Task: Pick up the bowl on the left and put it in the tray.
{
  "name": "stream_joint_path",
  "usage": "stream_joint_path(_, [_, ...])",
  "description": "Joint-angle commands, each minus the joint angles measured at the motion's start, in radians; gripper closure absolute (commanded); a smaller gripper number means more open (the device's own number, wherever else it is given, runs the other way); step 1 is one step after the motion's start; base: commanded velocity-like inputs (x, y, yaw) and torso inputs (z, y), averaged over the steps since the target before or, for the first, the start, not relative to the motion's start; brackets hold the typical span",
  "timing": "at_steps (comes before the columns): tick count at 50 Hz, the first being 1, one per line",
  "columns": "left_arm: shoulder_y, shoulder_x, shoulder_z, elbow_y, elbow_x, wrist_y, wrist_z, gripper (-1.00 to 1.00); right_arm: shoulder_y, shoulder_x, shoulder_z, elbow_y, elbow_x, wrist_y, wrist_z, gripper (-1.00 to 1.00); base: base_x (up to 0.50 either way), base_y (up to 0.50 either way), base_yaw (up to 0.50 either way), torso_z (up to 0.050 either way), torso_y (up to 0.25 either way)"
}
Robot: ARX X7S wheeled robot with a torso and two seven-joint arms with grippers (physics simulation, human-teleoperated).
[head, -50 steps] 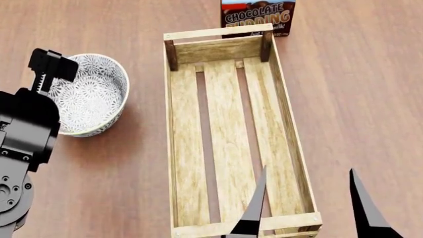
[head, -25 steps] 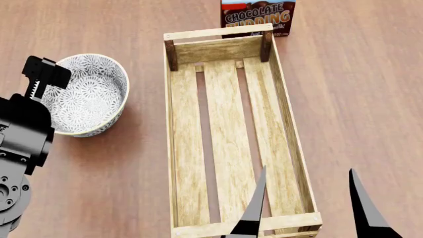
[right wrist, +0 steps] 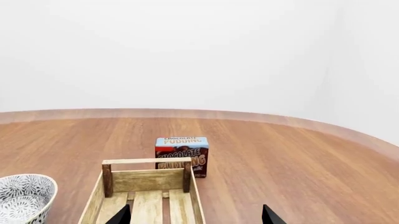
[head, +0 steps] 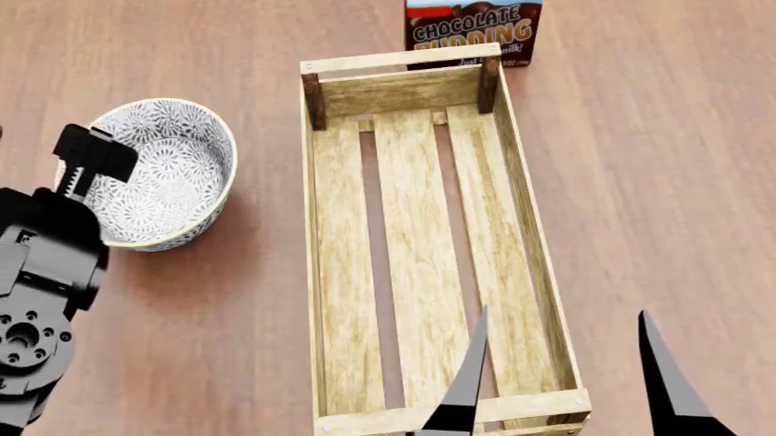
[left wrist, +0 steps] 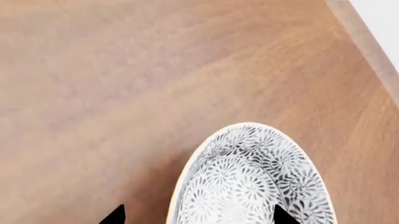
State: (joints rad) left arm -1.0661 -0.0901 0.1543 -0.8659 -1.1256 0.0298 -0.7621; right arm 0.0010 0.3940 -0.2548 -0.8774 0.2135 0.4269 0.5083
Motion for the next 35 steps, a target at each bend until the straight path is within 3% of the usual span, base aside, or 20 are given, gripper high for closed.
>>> stream_joint_path(1, [-0.055,0.016,0.009,-0.145,0.010,0.021,0.061,-1.00,0.002,0.003,-0.004,0.005,0.003,0.000,0.002,-1.00,0.00,0.00,0.00,0.000,0.000])
stream_joint_path(16, [-0.153,0.046,-0.007,-0.397,-0.006,0.073,0.171,-1.00,0.006,0.005,-0.013,0.018,0.004,-0.007,0.004,-1.00,0.00,0.00,0.00,0.000,0.000])
stream_joint_path(35, [-0.163,0.066,-0.068,-0.441,0.034,0.073,0.188,-1.00,0.000,0.010,-0.011,0.027,0.010,-0.022,0.007,-1.00,0.00,0.00,0.00,0.000,0.000])
